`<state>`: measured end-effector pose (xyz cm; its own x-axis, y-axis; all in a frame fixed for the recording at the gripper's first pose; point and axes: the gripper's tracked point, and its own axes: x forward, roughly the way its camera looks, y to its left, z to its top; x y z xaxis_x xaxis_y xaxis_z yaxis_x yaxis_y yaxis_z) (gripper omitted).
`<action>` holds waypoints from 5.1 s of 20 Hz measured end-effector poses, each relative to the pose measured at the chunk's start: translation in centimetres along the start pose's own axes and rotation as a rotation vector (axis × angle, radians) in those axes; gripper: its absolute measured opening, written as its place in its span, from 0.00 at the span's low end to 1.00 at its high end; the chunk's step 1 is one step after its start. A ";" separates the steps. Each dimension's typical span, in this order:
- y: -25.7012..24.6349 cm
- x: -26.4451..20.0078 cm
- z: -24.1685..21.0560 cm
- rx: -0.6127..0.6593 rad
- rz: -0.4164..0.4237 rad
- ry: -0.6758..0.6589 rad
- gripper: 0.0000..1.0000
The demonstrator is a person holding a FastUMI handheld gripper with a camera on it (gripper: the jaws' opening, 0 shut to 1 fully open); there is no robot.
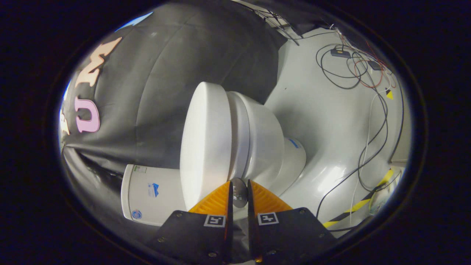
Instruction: Open the toilet lid.
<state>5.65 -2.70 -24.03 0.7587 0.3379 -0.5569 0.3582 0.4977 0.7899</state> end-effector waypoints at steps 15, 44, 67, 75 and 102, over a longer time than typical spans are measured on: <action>0.6 0.1 -0.9 0.009 0.073 0.015 0.01; 11.9 -6.5 -1.4 -0.382 0.063 -0.136 0.01; 19.7 -9.7 -3.8 -0.650 0.144 -0.262 0.02; 22.8 -10.3 -5.5 -0.808 0.160 -0.301 0.02; 33.8 -9.1 -15.3 -1.098 0.227 -0.414 0.02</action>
<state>2.53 23.25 3.87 0.9343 0.3238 -0.1493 -0.3105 0.9447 0.1057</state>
